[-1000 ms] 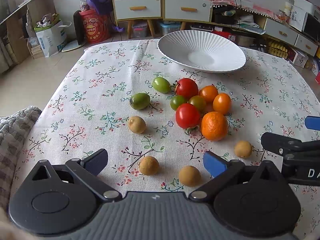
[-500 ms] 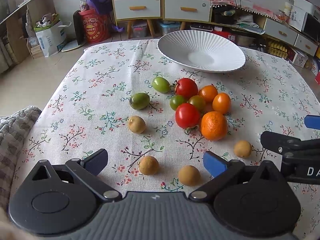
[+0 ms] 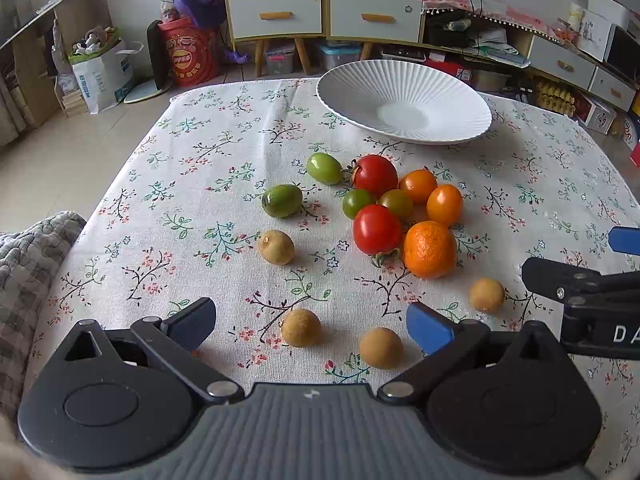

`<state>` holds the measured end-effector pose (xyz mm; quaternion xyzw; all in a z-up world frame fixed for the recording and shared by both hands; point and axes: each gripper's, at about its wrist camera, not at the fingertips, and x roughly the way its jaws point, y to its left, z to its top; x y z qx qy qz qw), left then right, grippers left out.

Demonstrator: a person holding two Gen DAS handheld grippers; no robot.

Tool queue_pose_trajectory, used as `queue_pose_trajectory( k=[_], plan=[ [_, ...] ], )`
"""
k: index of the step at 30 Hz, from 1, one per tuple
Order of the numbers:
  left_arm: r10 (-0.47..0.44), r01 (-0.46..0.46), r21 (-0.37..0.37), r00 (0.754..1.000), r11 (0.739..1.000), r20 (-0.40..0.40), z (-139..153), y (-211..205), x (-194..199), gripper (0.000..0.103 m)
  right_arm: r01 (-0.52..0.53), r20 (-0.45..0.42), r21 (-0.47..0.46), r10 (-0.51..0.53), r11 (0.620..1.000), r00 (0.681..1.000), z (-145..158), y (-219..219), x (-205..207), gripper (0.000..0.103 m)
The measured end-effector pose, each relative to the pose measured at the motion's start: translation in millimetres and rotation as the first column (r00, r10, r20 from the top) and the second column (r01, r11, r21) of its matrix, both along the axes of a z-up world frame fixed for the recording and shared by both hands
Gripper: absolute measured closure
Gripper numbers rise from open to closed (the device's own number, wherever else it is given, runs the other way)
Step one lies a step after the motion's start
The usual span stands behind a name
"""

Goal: Organize fruits
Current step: 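Move the left tool toward a small tangerine while the right tool approaches a brown fruit, then close the left tool on the tangerine while the right tool grasps a brown round fruit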

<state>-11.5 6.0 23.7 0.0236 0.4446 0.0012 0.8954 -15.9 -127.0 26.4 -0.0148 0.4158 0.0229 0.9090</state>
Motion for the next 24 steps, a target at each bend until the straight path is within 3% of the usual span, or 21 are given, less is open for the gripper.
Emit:
queue_pose_trajectory(
  k=[12, 19, 24],
  plan=[
    [0.019, -0.019, 0.016, 1.000, 1.000, -0.009, 0.7, 18.1, -7.0, 0.008, -0.007, -0.019, 0.020, 0.007, 1.000, 1.000, 1.4, 1.4, 1.0, 0.000],
    [0.017, -0.017, 0.005, 0.999, 1.000, -0.030, -4.7, 41.7, -12.4, 0.008, -0.086, -0.124, 0.105, 0.099, 0.991, 0.987, -11.8, 11.5, -9.3, 0.000],
    [-0.011, 0.011, 0.010, 0.999, 1.000, -0.031, -13.2, 56.3, -14.9, 0.008, -0.168, -0.057, 0.128, 0.177, 0.977, 0.983, -24.7, 25.4, -19.9, 0.000]
  ],
)
